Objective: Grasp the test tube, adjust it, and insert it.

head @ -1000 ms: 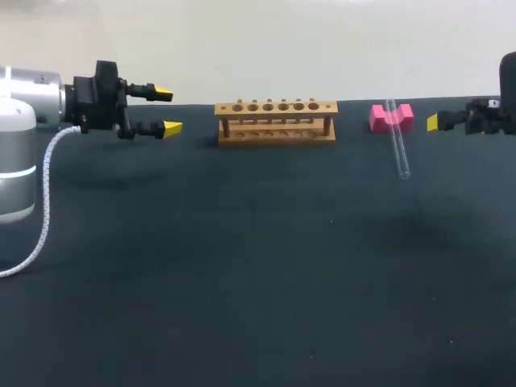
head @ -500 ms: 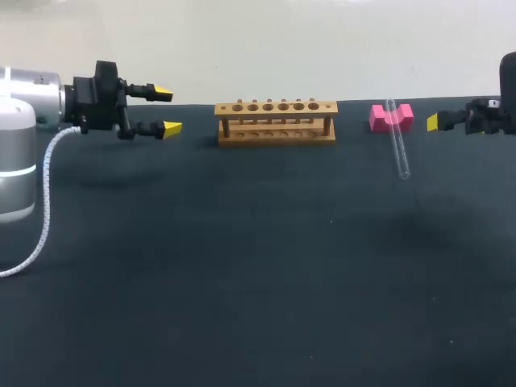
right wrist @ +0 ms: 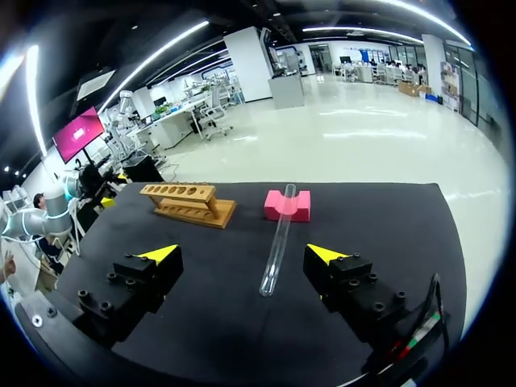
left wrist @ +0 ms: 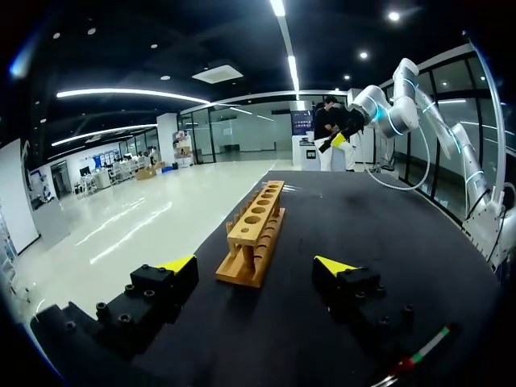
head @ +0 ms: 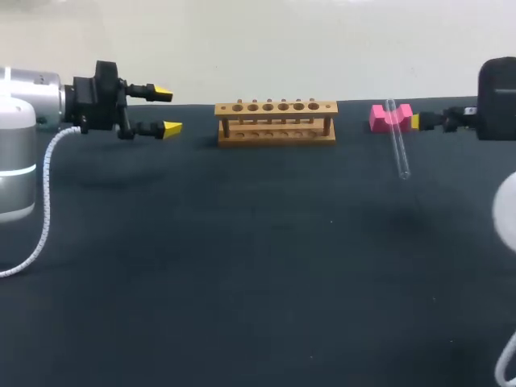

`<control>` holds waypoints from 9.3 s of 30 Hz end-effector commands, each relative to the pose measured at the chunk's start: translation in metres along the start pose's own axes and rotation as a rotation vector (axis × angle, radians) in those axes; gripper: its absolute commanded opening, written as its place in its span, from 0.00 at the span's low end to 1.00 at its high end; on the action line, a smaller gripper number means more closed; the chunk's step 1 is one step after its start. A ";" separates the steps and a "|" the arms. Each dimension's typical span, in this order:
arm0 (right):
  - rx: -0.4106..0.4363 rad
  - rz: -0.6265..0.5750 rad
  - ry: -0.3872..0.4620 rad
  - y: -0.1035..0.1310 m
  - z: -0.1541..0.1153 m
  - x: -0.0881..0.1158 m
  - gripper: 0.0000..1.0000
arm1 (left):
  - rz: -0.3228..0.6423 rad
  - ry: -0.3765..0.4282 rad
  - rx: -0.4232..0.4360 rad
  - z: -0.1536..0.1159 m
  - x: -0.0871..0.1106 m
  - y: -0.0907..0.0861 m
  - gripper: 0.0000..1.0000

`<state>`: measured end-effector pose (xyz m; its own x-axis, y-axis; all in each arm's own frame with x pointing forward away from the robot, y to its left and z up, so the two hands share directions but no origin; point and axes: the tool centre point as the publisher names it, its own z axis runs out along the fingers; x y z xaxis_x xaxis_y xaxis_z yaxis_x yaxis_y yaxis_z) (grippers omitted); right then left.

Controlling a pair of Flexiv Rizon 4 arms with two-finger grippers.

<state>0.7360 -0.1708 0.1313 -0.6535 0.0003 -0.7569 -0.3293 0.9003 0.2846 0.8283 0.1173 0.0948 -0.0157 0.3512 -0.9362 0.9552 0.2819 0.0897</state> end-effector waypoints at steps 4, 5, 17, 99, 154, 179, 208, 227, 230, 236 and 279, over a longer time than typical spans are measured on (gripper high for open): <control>0.327 0.023 0.003 0.009 0.034 0.000 1.00 | 0.003 -0.004 -0.005 -0.001 0.001 -0.002 1.00; 0.346 0.030 0.005 0.010 0.037 0.000 1.00 | 0.003 -0.004 -0.005 -0.001 0.001 -0.002 1.00; 0.468 0.020 -0.011 0.012 0.074 0.005 1.00 | 0.003 -0.004 -0.005 -0.001 0.001 -0.002 1.00; 0.340 0.010 0.118 -0.063 0.154 0.022 1.00 | 0.003 -0.004 -0.005 -0.001 0.001 -0.002 1.00; 0.381 0.034 0.179 -0.075 0.166 0.031 0.00 | 0.003 -0.004 -0.005 -0.001 0.001 -0.002 1.00; 0.452 0.097 0.177 -0.016 0.112 0.000 0.00 | 0.003 -0.004 -0.005 -0.001 0.001 -0.002 1.00; 0.524 0.156 0.130 0.103 0.080 -0.010 0.00 | 0.003 -0.004 -0.005 -0.001 0.001 -0.002 1.00; 0.435 0.146 0.120 0.155 0.112 0.000 0.00 | 0.003 -0.004 -0.005 -0.001 0.001 -0.002 1.00; 0.414 0.140 0.124 0.162 0.119 0.000 0.00 | 0.003 -0.004 -0.005 -0.001 0.001 -0.002 1.00; 0.381 0.135 0.135 0.170 0.135 0.004 0.00 | 0.003 -0.004 -0.005 -0.001 0.001 -0.002 1.00; 0.329 0.133 0.159 0.155 0.194 -0.003 0.00 | 0.003 -0.004 -0.005 -0.001 0.001 -0.002 1.00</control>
<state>0.8176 0.0527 0.0650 -0.7808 0.0821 -0.6193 -0.0157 0.9884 0.1509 0.8282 0.1173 0.0949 -0.0164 0.3516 -0.9360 0.9553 0.2820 0.0892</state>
